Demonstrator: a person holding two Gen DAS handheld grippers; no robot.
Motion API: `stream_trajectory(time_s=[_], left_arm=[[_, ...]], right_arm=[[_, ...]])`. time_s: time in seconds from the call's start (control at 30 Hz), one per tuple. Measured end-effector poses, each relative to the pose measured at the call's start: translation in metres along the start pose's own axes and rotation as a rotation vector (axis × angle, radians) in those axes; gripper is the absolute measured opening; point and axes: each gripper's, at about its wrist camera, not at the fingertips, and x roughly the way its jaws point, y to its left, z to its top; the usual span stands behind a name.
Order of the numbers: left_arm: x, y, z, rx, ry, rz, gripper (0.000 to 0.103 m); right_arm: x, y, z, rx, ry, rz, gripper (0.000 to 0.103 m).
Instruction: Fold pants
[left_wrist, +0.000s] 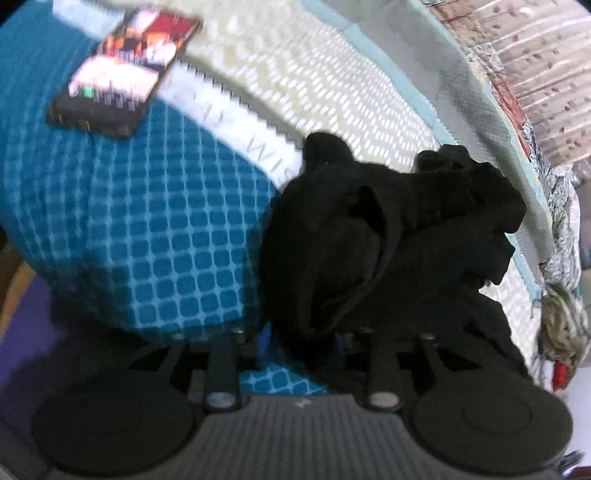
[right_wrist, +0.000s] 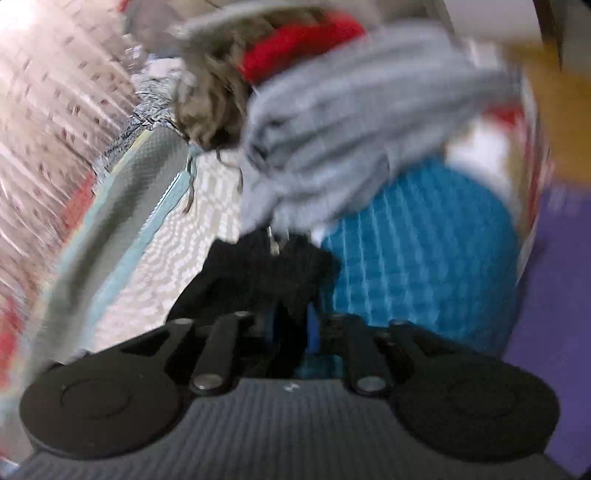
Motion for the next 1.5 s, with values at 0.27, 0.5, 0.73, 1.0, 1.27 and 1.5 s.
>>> stream_trajectory(time_s=[0.27,0.5,0.73,1.0,1.27,1.5], left_arm=[[-0.052,-0.014,0.001,0.090,-0.178,0.013,0.032],[-0.068,-0.020,0.005,0.122,-0.235,0.038,0.032],[-0.067,-0.070,0.025,0.329,-0.293,0.052,0.033],[-0.002,-0.181,0.071,0.732,-0.354,0.038,0.056],[0.134,-0.212,0.123,0.695,-0.069,-0.047,0.055],[0.082,-0.165,0.145,0.533,-0.254,-0.105,0.012]], right_arm=[[-0.030,0.046,-0.007,-0.322,-0.067,-0.045,0.035],[-0.039,0.079,-0.019,-0.439,-0.065,-0.003,0.034],[-0.035,0.102,-0.028,-0.438,0.000,0.126,0.035],[0.018,0.153,-0.017,-0.332,0.191,0.367,0.040],[0.106,0.225,-0.041,-0.291,0.360,0.449,0.043],[0.139,0.261,-0.058,-0.336,0.436,0.437,0.043]])
